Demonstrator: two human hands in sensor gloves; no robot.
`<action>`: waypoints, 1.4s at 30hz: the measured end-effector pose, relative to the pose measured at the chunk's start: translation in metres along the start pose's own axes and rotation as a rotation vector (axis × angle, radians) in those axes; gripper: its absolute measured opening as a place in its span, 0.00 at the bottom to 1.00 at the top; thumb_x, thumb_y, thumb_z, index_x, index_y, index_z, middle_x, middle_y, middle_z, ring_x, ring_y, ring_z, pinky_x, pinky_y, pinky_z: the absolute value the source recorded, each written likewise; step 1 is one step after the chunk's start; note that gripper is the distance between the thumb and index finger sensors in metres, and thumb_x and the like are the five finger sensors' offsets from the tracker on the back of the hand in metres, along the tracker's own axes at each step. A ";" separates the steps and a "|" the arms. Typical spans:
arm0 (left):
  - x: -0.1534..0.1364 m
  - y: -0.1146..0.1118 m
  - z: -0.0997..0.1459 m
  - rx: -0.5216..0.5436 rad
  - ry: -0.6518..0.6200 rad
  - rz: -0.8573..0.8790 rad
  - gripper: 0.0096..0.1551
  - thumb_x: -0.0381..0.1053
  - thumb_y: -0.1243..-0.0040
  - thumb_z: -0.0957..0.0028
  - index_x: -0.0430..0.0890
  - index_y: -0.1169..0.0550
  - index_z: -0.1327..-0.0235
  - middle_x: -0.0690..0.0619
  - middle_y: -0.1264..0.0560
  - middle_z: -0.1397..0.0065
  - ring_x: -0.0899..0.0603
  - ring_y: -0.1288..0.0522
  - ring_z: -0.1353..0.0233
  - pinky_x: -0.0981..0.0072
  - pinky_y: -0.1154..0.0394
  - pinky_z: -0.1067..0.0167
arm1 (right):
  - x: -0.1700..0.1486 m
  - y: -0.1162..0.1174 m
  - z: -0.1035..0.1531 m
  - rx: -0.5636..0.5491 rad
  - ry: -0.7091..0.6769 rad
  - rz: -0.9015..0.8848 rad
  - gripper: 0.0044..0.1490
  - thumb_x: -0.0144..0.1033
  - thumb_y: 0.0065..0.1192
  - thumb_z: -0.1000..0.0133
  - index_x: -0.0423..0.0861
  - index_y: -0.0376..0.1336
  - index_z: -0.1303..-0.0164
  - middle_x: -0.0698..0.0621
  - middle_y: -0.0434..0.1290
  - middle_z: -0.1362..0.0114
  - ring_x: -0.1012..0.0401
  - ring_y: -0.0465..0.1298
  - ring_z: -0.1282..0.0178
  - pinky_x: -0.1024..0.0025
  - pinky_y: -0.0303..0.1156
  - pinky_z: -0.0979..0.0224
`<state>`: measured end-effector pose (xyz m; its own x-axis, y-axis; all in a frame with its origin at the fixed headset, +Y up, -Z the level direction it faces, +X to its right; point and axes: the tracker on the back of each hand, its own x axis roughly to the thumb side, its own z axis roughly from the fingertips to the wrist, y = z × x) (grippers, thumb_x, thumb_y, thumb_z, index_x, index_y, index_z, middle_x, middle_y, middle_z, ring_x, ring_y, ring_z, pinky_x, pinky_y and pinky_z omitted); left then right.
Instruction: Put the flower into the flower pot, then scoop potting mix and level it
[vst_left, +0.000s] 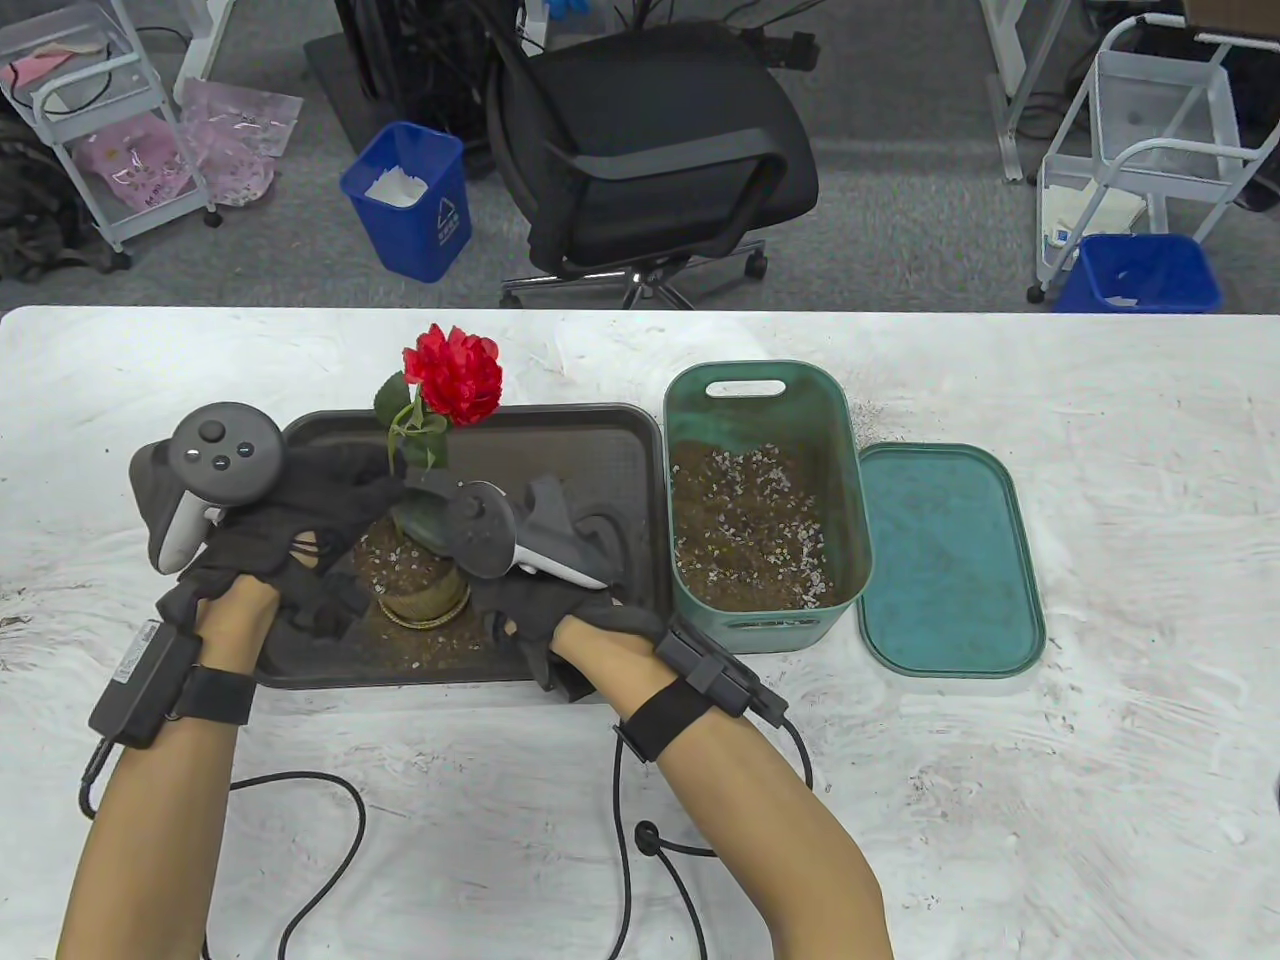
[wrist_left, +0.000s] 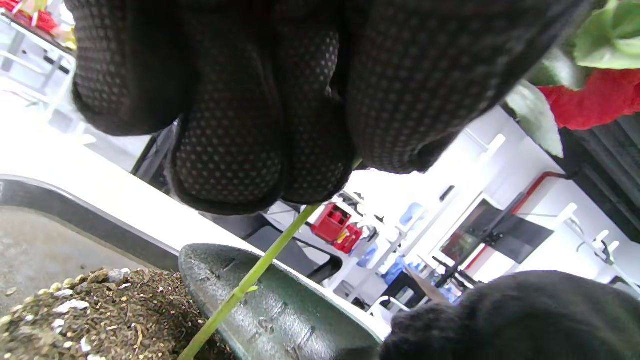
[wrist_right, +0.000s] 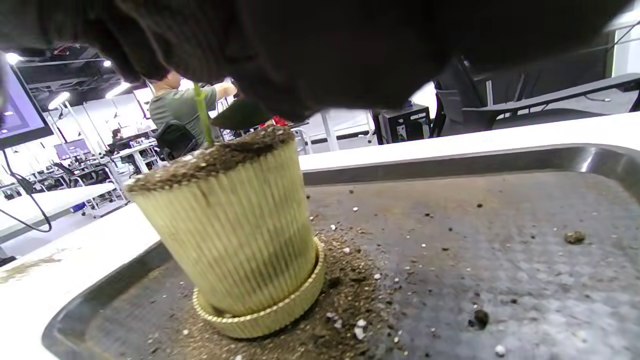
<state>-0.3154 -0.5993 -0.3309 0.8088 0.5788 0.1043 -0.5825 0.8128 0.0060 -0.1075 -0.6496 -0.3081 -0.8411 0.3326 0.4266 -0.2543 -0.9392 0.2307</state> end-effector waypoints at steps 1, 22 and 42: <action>0.000 0.000 -0.001 0.004 0.010 0.005 0.22 0.55 0.20 0.64 0.54 0.09 0.56 0.56 0.10 0.52 0.43 0.07 0.58 0.53 0.13 0.54 | 0.001 0.002 0.001 0.006 0.010 0.012 0.32 0.41 0.56 0.49 0.48 0.54 0.34 0.51 0.79 0.58 0.61 0.80 0.78 0.62 0.80 0.78; 0.006 0.001 0.027 0.177 0.171 -0.074 0.28 0.57 0.21 0.65 0.49 0.11 0.51 0.52 0.10 0.51 0.42 0.07 0.58 0.52 0.13 0.55 | -0.038 -0.045 0.078 -0.191 0.166 0.084 0.49 0.34 0.59 0.49 0.40 0.37 0.26 0.43 0.67 0.34 0.59 0.80 0.66 0.64 0.82 0.70; -0.021 0.020 0.133 0.478 -0.005 -0.246 0.31 0.63 0.32 0.57 0.50 0.15 0.43 0.51 0.14 0.43 0.41 0.09 0.50 0.51 0.15 0.49 | -0.030 0.009 0.075 -0.141 0.294 0.117 0.40 0.35 0.59 0.49 0.41 0.51 0.26 0.37 0.71 0.34 0.57 0.83 0.64 0.65 0.85 0.72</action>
<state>-0.3546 -0.6040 -0.2009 0.9264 0.3736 0.0477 -0.3488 0.8033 0.4827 -0.0487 -0.6611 -0.2530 -0.9649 0.2020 0.1679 -0.1940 -0.9790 0.0628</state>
